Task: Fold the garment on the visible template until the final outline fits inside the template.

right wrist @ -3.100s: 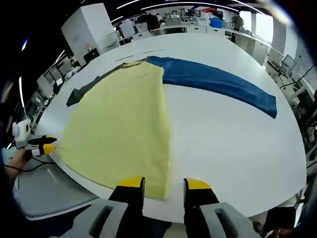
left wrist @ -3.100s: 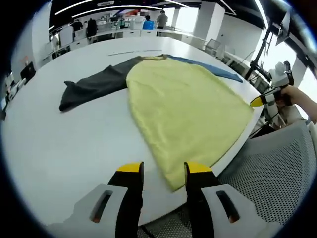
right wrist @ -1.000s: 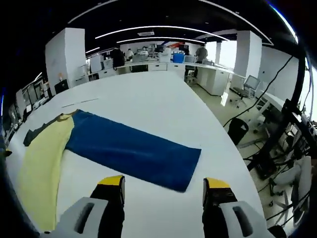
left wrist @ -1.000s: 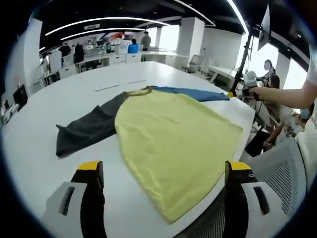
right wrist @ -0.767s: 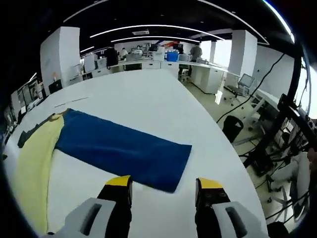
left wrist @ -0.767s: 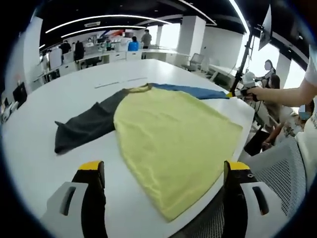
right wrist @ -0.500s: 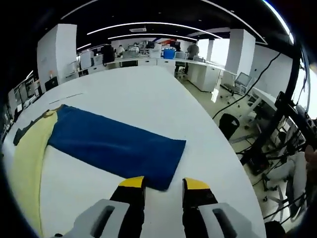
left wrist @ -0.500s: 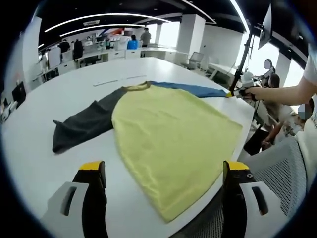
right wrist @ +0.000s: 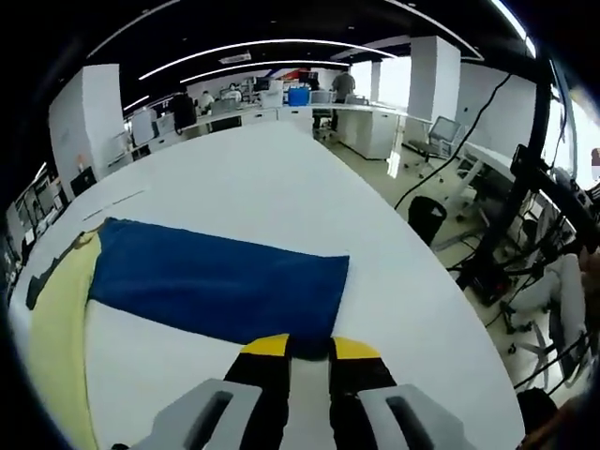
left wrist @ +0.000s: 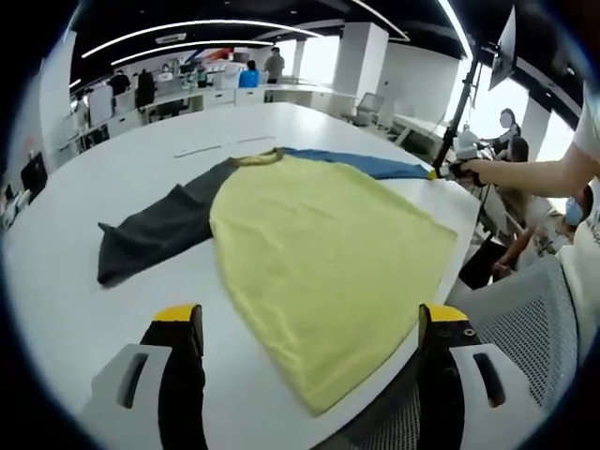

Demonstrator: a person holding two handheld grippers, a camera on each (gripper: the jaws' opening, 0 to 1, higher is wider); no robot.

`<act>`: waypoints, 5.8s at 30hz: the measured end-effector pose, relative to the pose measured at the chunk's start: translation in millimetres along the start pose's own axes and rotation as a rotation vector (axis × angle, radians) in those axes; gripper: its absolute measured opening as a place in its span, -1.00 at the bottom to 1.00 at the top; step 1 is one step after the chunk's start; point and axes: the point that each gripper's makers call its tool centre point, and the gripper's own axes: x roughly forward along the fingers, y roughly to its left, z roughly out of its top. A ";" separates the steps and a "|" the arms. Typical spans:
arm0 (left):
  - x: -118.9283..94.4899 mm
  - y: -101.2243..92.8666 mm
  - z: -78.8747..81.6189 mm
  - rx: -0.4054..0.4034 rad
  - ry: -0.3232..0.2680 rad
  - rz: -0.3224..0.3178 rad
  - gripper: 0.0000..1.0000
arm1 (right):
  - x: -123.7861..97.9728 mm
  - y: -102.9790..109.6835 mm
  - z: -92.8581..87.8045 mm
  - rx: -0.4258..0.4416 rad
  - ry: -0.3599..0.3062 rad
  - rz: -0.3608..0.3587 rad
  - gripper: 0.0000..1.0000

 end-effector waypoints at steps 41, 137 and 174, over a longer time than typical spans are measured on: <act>-14.4 5.5 3.8 0.001 -0.042 0.021 0.90 | -18.5 66.7 66.8 -0.144 -0.084 0.126 -1.00; -9.1 1.2 4.3 0.013 -0.067 -0.023 0.86 | -30.7 359.2 117.8 -0.441 -0.078 0.638 -1.00; -15.8 4.1 1.6 0.008 -0.061 -0.011 0.84 | -50.7 455.9 94.9 -0.549 -0.054 0.755 -1.00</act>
